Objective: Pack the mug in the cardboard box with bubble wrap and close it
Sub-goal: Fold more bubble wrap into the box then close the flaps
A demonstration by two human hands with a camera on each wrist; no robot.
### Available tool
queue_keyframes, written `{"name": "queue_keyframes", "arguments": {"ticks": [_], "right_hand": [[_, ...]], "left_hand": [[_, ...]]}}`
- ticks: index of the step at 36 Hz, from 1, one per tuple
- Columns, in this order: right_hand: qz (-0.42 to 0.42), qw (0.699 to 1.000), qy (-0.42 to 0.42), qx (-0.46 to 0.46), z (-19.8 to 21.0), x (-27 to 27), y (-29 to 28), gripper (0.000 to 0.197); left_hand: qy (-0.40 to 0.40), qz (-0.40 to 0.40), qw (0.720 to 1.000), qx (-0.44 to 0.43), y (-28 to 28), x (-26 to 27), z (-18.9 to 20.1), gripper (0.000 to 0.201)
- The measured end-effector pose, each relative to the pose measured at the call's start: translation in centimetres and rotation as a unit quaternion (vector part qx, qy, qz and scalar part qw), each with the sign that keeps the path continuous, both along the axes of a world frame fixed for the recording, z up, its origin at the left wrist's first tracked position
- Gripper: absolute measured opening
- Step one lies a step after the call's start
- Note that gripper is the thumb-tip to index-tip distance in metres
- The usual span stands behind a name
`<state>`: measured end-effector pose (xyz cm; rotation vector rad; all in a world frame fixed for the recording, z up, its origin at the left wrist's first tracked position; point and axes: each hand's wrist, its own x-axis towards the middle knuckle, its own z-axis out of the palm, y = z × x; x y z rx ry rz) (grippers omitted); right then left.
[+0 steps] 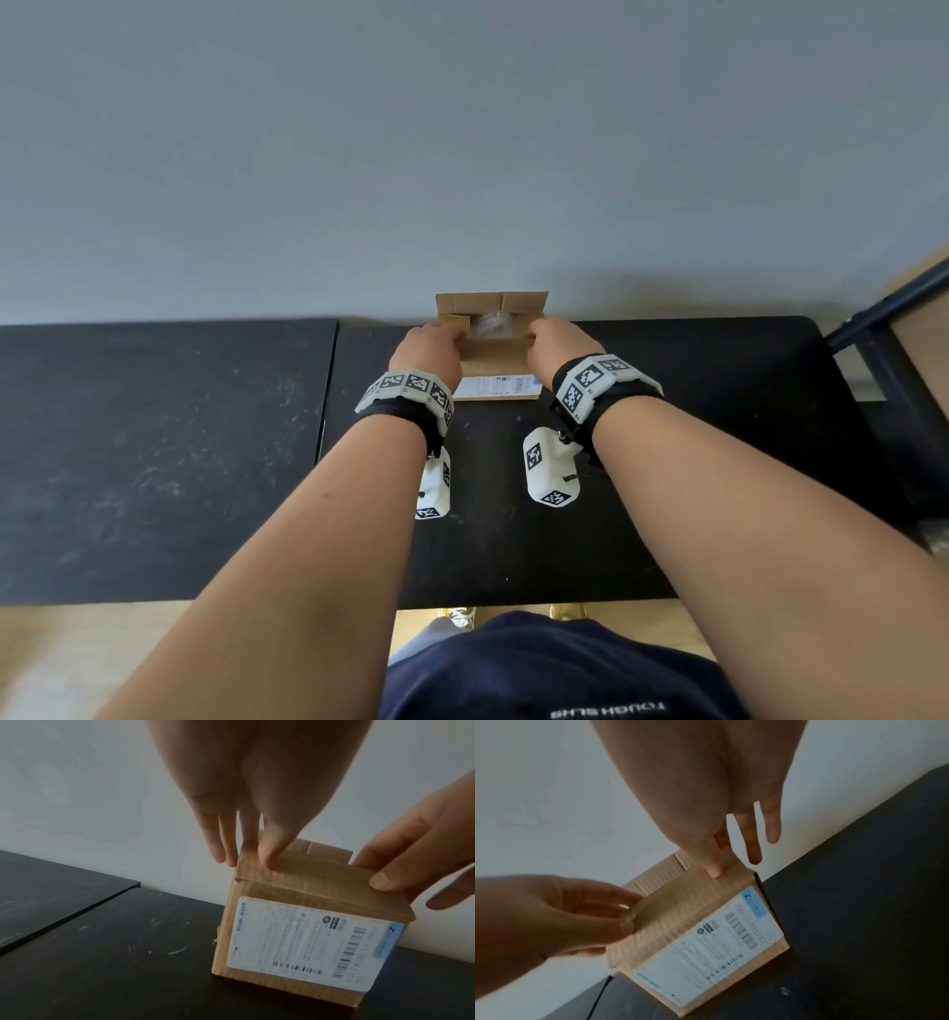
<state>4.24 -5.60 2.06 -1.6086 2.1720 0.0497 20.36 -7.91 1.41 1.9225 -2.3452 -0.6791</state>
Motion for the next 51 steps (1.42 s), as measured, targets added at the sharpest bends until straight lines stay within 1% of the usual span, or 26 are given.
{"name": "queue_keyframes", "arguments": {"ticks": [3, 6, 9, 11, 13, 15, 16, 17, 18, 20, 22, 23, 24, 28, 30, 32, 34, 37, 43, 46, 51], "right_hand": [[0.015, 0.999, 0.018, -0.045, -0.6, -0.1, 0.2, 0.033], [0.014, 0.995, 0.040, -0.094, -1.2, 0.0, 0.2, 0.030], [0.018, 0.988, 0.077, -0.136, -1.3, -0.2, -0.2, 0.041], [0.021, 0.982, 0.105, -0.155, -1.2, -0.2, -0.4, 0.048], [0.017, 0.982, 0.111, -0.154, -1.4, -0.2, -0.6, 0.063], [0.018, 0.986, 0.102, -0.133, -1.3, -0.2, -0.8, 0.082], [0.020, 0.988, 0.096, -0.123, -1.2, -0.3, -0.9, 0.087], [0.025, 0.989, 0.091, -0.113, -1.1, -0.3, -1.0, 0.087], [0.031, 0.991, 0.085, -0.102, -0.9, -0.4, -1.1, 0.083], [0.041, 0.993, 0.078, -0.079, -0.8, -0.6, -1.1, 0.069], [0.039, 0.996, 0.067, -0.055, -0.8, -0.7, -1.1, 0.054], [0.034, 0.997, 0.058, -0.042, -0.9, -0.7, -1.0, 0.050], [0.030, 0.998, 0.049, -0.028, -0.9, -0.8, -1.0, 0.049], [0.037, 0.999, 0.030, 0.027, -0.7, -1.2, -1.0, 0.055], [0.050, 0.997, 0.015, 0.051, -0.5, -1.3, -1.0, 0.061], [0.053, 0.996, -0.018, 0.068, -0.2, -1.4, -0.8, 0.070], [0.044, 0.995, -0.045, 0.076, 0.0, -1.4, -0.4, 0.078], [0.023, 0.994, -0.075, 0.070, 0.0, -1.2, 0.0, 0.083], [-0.008, 0.992, -0.118, 0.052, -0.6, -1.6, -0.8, 0.081], [-0.017, 0.991, -0.126, 0.046, -0.9, -2.3, -1.7, 0.080], [-0.012, 0.992, -0.121, 0.036, -1.5, -3.9, -3.9, 0.078]], "left_hand": [[0.003, 0.013, 0.999, -0.031, 0.1, -0.1, -0.7, 0.053], [-0.003, -0.013, 0.993, -0.118, 0.0, -0.1, -1.3, 0.054], [-0.012, -0.012, 0.982, -0.187, -0.2, -0.1, -1.4, 0.065], [-0.026, -0.010, 0.979, -0.200, -0.4, -0.2, -1.5, 0.079], [-0.047, -0.014, 0.981, -0.186, -0.7, -0.4, -1.6, 0.091], [-0.061, -0.023, 0.984, -0.163, -0.9, -0.5, -1.5, 0.093], [-0.064, -0.028, 0.985, -0.157, -1.0, -0.5, -1.5, 0.092], [-0.064, -0.031, 0.985, -0.155, -1.0, -0.5, -1.5, 0.088], [-0.058, -0.033, 0.985, -0.156, -1.0, -0.5, -1.5, 0.084], [-0.044, -0.033, 0.986, -0.160, -0.9, -0.4, -1.5, 0.072], [-0.032, -0.037, 0.986, -0.160, -0.6, -0.3, -1.6, 0.054], [-0.026, -0.039, 0.987, -0.155, -0.5, -0.2, -1.8, 0.047], [-0.020, -0.040, 0.988, -0.146, -0.3, -0.2, -2.1, 0.045], [0.010, -0.022, 0.994, -0.106, 0.7, -0.1, -3.0, 0.049], [0.024, 0.007, 0.998, -0.060, 1.2, -0.2, -2.8, 0.052], [0.038, 0.032, 0.999, -0.008, 1.6, -0.4, -2.6, 0.057], [0.053, 0.044, 0.998, 0.015, 1.7, -0.6, -2.5, 0.060], [0.062, 0.053, 0.996, 0.020, 1.6, -1.0, -2.6, 0.061], [0.051, 0.048, 0.998, -0.003, 0.5, -1.5, -2.4, 0.057], [0.047, 0.041, 0.998, 0.003, -0.4, -2.0, -2.4, 0.057], [0.032, 0.027, 0.999, 0.025, -2.2, -3.2, -2.4, 0.065]]}}
